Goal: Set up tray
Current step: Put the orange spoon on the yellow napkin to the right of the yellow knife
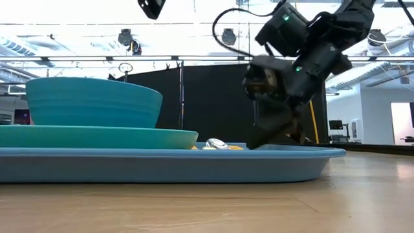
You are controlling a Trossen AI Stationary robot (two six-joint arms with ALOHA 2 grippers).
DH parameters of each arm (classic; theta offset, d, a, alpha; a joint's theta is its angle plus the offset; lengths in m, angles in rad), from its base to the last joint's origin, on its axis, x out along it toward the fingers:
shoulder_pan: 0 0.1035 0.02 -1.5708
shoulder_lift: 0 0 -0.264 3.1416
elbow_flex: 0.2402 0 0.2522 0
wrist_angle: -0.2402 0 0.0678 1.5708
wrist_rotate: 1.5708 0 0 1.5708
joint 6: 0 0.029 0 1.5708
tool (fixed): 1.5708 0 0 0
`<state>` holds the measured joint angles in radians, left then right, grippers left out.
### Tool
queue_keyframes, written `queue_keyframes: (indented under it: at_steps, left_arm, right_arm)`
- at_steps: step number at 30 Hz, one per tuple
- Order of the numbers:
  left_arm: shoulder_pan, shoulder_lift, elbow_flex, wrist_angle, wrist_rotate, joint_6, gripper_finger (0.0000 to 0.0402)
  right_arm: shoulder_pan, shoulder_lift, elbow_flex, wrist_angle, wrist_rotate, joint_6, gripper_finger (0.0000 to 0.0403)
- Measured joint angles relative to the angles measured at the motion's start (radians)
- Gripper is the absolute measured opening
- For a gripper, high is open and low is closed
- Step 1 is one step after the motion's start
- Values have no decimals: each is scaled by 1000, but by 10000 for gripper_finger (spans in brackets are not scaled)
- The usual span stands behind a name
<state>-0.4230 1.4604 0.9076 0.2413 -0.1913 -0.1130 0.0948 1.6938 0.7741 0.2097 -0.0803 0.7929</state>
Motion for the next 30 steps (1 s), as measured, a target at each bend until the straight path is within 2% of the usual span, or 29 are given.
queue_keyframes:
  at_steps: [3, 12, 18, 22, 30]
  left_arm:
    - [-10, -4, 2, 0, -18, 3, 53]
    - [-27, -3, 1, -35, -80, 11, 53]
    - [-27, -3, 1, -32, -81, 10, 53]
    - [-27, -3, 1, -29, -81, 11, 53]
    - [-27, -3, 1, -29, -81, 14, 53]
  right_arm:
    - [8, 31, 37, -67, 34, -11, 1]
    - [12, 69, 82, -68, 25, -4, 0]
    - [13, 68, 82, -63, -11, 15, 0]
    - [24, 67, 82, -66, 29, 18, 0]
    - [31, 65, 83, -117, 26, 80, 0]
